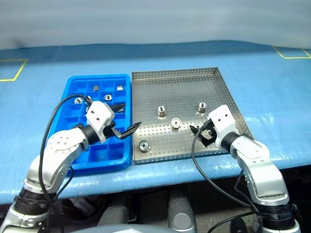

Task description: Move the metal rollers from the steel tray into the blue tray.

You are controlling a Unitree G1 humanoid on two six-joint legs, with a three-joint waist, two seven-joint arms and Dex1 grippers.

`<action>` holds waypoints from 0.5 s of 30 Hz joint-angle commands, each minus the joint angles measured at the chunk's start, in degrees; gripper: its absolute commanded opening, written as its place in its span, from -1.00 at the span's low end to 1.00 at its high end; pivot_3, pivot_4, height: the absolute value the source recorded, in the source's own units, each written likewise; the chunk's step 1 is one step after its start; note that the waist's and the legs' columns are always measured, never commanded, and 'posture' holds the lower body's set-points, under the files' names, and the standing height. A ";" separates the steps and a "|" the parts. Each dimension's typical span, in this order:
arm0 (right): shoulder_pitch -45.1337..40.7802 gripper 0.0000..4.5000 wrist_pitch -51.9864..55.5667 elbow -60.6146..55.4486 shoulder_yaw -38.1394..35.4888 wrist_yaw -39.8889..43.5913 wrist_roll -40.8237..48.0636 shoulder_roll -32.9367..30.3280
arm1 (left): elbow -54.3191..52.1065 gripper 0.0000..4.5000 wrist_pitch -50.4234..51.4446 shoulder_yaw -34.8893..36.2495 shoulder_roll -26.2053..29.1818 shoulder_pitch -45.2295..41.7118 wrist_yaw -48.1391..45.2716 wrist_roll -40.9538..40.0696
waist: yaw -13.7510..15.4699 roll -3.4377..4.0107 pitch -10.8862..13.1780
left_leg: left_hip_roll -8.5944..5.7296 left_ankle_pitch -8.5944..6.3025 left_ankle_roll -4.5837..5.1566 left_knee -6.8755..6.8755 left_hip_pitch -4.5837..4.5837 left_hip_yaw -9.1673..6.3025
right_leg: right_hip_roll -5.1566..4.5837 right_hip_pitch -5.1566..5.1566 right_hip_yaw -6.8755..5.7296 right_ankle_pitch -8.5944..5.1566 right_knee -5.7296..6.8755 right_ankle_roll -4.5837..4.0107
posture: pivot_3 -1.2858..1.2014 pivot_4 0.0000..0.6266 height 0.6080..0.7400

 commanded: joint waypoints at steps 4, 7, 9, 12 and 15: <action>-0.70 0.99 -1.29 -1.35 -0.38 -0.45 -0.23 0.42 | -1.63 1.00 -0.05 0.34 0.10 -0.62 0.10 0.02 | 0.00 0.00 0.00 | 0.00 0.00 0.00 0.00 0.00 0.00 | 0.00 0.00 0.00 0.00 0.00 0.00 | -0.18 -0.52 1.00; -0.75 0.99 -1.44 -1.22 -0.26 -0.43 -0.33 0.50 | -1.46 1.00 -0.16 0.27 0.06 -0.85 0.09 0.09 | 0.01 0.00 0.00 | 0.00 0.00 0.00 0.00 0.00 0.00 | 0.00 0.00 0.00 0.00 0.00 0.00 | -0.18 -0.52 1.00; -0.78 0.99 -1.49 -1.19 -0.24 -0.47 -0.42 0.54 | -1.35 1.00 -0.27 0.29 0.06 -0.93 0.05 0.12 | 0.00 0.00 0.00 | 0.00 0.00 0.00 0.00 0.00 0.00 | 0.00 0.00 0.00 0.00 0.00 0.00 | -0.19 -0.52 1.00; -0.69 0.99 -1.58 -1.31 -0.33 -0.47 -0.46 0.53 | -1.17 1.00 -0.45 0.31 0.07 -1.03 -0.05 0.18 | -0.01 0.00 0.00 | 0.00 0.00 0.00 0.00 0.00 0.00 | 0.00 0.00 0.00 0.00 0.00 0.00 | -0.19 -0.52 1.00; -0.72 0.99 -1.71 -1.29 -0.37 -0.57 -0.56 0.58 | -1.01 1.00 -0.55 0.27 0.04 -1.21 -0.16 0.19 | -0.02 0.00 0.00 | 0.00 0.00 0.00 0.00 0.00 0.00 | 0.00 0.00 0.00 0.00 0.00 0.00 | -0.20 -0.52 1.00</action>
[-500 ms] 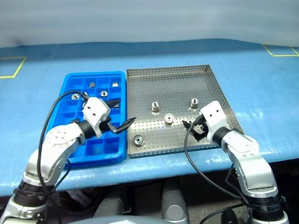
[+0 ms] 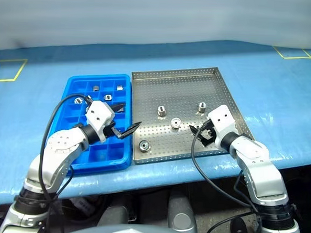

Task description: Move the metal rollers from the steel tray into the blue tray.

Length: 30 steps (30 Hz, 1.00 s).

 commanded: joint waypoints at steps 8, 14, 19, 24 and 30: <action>-0.23 0.99 -1.57 -1.78 -0.29 -0.83 -0.36 0.66 | -0.68 1.00 -0.25 -0.22 -0.08 -1.51 -0.64 -0.19 | -0.09 0.00 0.00 | 0.00 0.00 0.00 0.01 0.00 0.00 | 0.00 0.00 0.00 0.00 0.00 0.00 | -0.20 -0.52 1.00; 0.46 0.99 -1.72 -2.10 -0.36 -1.10 -0.50 1.06 | -0.22 1.00 0.04 -0.26 0.06 -1.91 -0.96 -0.13 | -0.19 0.00 0.00 | 0.00 0.00 0.00 0.01 0.00 0.00 | 0.00 0.01 0.00 0.00 0.00 0.00 | -0.21 -0.52 1.00; 0.81 0.99 -1.59 -2.67 -0.54 -1.30 -0.47 1.32 | 0.68 1.00 1.48 -0.68 -0.67 -3.05 -0.62 -0.25 | -0.37 0.00 0.00 | 0.00 0.00 0.00 0.02 0.00 0.00 | 0.00 0.02 0.00 0.00 0.00 0.01 | -0.22 -0.52 1.00; 1.58 0.99 -1.70 -3.02 -0.50 -1.86 -0.57 1.92 | 3.75 1.00 7.10 -1.78 -5.44 -8.38 1.59 -1.58 | -0.37 0.00 0.00 | -0.01 0.00 0.01 0.08 0.00 -0.02 | 0.02 0.06 0.00 0.02 0.00 0.03 | -0.22 -0.52 1.00; 3.42 0.99 -2.02 -4.30 -0.18 -3.07 -0.75 3.37 | 14.74 1.00 12.26 -5.61 -11.38 -17.65 5.59 2.04 | -0.87 0.00 -0.01 | -0.05 0.00 0.07 0.23 0.00 -0.03 | 0.03 0.16 0.01 0.09 -0.02 0.16 | -0.26 -0.52 1.00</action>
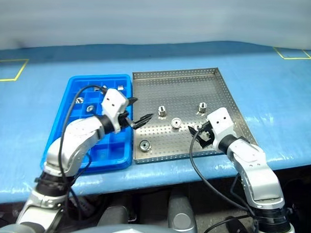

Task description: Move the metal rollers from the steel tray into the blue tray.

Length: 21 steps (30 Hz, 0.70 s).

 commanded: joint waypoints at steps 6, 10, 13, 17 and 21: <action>3.27 0.99 -0.91 -4.67 -1.47 -1.97 -0.19 1.05 | 14.42 1.00 2.15 -1.71 -4.78 -8.62 7.50 5.90 | -2.93 0.01 0.00 | 0.01 0.00 0.02 0.00 0.00 -0.01 | 0.03 0.00 0.02 0.02 0.01 0.04 | -0.29 -0.52 1.00; 4.67 0.99 -0.90 -5.76 -2.03 -2.74 -0.10 1.31 | 19.96 1.00 1.51 -2.09 -6.61 -10.56 8.92 7.49 | -4.90 0.00 -0.01 | 0.01 0.00 0.02 0.01 0.00 -0.01 | 0.02 0.01 0.04 0.05 0.01 0.09 | -0.31 -0.52 1.00; 5.36 0.99 -0.88 -6.03 -2.52 -3.16 -0.20 1.15 | 23.97 1.00 0.77 -1.88 -7.86 -11.75 10.15 8.65 | -6.29 0.00 -0.01 | 0.00 0.00 0.02 0.01 0.00 -0.01 | 0.00 0.02 0.04 0.05 0.00 0.10 | -0.32 -0.52 1.00; 5.92 0.99 -0.80 -6.38 -3.37 -3.36 -0.07 0.94 | 29.72 1.00 -0.37 -0.81 -9.34 -13.41 12.89 10.21 | -7.94 0.00 -0.01 | 0.00 0.00 0.02 0.01 0.00 0.00 | 0.00 0.03 0.05 0.07 -0.01 0.14 | -0.32 -0.52 1.00; 6.30 0.99 -0.61 -6.57 -3.32 -3.51 -0.18 0.95 | 33.47 1.00 -1.38 -0.73 -10.10 -14.34 14.56 11.59 | -9.40 0.00 -0.01 | 0.00 -0.01 0.02 -0.01 0.01 -0.01 | 0.00 0.03 0.05 0.25 -0.01 0.46 | -0.32 -0.52 1.00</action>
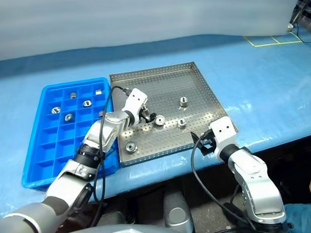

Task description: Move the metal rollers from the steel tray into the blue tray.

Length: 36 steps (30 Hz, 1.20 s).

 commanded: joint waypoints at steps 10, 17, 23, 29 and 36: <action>-0.29 1.00 -0.34 -2.29 -0.83 -0.68 -0.09 -0.07 | 3.84 0.83 -1.30 1.57 -1.70 -1.30 3.20 2.07 | -1.15 0.00 0.00 | 0.00 -0.01 -0.01 -0.02 0.05 0.02 | -0.05 0.05 0.01 -0.01 -0.02 -0.01 | -0.31 -0.52 1.00; -0.92 1.00 -0.26 -2.03 -1.00 -1.37 -0.12 0.15 | 3.97 0.33 -0.70 2.00 -2.04 -1.02 2.36 1.29 | -1.24 0.00 0.00 | 0.00 -0.01 -0.01 -0.02 0.05 0.03 | -0.05 0.05 0.01 0.00 -0.02 0.01 | -0.31 -0.52 1.00; -1.55 1.00 -0.55 -2.27 0.49 0.49 1.11 0.03 | 2.02 -0.25 -0.79 2.51 -1.80 -0.33 1.50 0.90 | -1.25 0.00 0.00 | 0.00 -0.01 -0.01 -0.03 0.05 0.03 | -0.05 0.04 0.01 0.00 -0.02 0.01 | -0.30 -0.52 1.00; -2.91 1.00 -1.22 -1.79 2.88 2.71 1.71 0.11 | 1.76 -0.25 -1.25 2.86 -0.99 -0.13 0.87 1.18 | -1.14 0.00 0.00 | 0.00 0.00 -0.01 -0.05 0.05 0.03 | -0.05 0.04 0.01 0.01 -0.03 0.02 | -0.29 -0.52 1.00; -4.68 1.00 -2.63 -2.11 4.27 6.03 5.15 1.48 | -7.44 -0.24 -0.06 5.43 -0.31 1.99 -2.97 -3.25 | -1.10 0.00 0.00 | 0.01 0.00 -0.01 -0.10 0.04 0.03 | -0.04 -0.01 0.02 0.03 -0.04 0.05 | -0.29 -0.52 1.00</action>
